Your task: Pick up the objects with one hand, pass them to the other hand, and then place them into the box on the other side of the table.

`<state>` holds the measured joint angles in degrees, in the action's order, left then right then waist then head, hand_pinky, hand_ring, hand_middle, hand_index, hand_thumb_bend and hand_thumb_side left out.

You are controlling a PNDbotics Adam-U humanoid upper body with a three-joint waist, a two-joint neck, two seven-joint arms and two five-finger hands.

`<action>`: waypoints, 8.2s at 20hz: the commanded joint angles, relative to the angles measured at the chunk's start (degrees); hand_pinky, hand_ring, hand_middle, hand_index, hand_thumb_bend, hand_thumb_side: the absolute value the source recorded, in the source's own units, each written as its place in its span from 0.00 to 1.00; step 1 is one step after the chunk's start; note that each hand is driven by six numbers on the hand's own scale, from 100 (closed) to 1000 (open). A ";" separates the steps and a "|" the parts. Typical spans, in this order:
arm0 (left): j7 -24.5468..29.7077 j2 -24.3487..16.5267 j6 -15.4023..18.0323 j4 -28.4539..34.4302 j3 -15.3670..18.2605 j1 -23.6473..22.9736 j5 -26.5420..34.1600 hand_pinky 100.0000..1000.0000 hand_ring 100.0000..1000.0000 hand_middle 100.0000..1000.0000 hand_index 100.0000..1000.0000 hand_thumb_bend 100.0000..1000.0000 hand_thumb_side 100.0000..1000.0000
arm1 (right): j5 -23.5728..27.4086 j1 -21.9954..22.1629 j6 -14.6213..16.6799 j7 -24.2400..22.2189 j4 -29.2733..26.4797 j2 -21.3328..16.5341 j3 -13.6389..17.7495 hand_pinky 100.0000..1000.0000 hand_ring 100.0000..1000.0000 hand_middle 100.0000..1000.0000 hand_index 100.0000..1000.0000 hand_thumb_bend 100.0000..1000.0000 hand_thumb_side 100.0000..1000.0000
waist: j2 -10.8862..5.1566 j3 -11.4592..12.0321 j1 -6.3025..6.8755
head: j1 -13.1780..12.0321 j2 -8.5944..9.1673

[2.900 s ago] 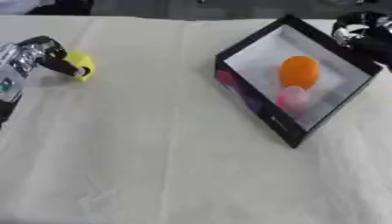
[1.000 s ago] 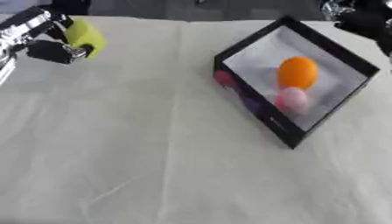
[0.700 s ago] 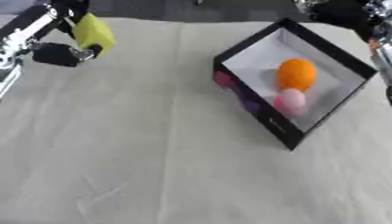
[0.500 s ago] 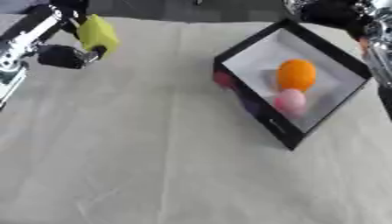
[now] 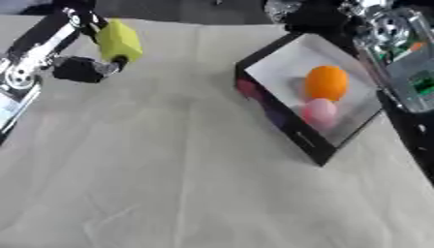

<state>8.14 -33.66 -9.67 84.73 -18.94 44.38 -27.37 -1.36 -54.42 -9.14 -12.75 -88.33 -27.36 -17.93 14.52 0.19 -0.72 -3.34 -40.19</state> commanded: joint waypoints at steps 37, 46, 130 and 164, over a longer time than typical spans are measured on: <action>-0.21 5.08 5.99 4.34 -2.64 1.00 -5.00 0.73 0.54 0.59 0.57 0.19 0.16 | -12.58 -4.55 2.30 -11.01 3.21 10.16 -6.98 0.88 0.83 0.87 0.85 0.00 0.31 | -3.44 0.61 -1.09 | 1.45 -0.48; 0.65 6.36 4.75 6.24 -2.48 1.29 -5.51 0.72 0.54 0.59 0.57 0.19 0.16 | -16.36 -4.66 3.28 -12.41 3.38 11.49 -7.17 0.89 0.84 0.89 0.87 0.00 0.32 | -3.33 0.70 -1.01 | 1.52 -0.40; 1.02 8.06 1.47 10.02 -2.28 0.05 -5.97 0.77 0.60 0.71 0.81 0.77 0.48 | -14.27 -3.26 2.02 -6.65 3.10 9.82 -6.32 0.84 0.68 0.54 0.47 0.00 0.03 | -2.82 0.63 -0.70 | 2.26 0.43; -2.21 2.43 -1.94 10.36 1.98 -7.99 -4.17 0.77 0.51 0.69 0.80 0.74 0.50 | -8.44 8.46 -2.70 5.42 4.65 -4.08 7.31 0.85 0.69 0.58 0.49 0.00 0.11 | -2.65 -0.24 0.16 | 4.63 0.59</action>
<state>6.29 -29.63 -11.55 93.85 -17.87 35.77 -31.77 -10.35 -45.21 -11.84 -7.76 -83.65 -29.13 -11.74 14.52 -0.01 -1.30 0.90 -39.85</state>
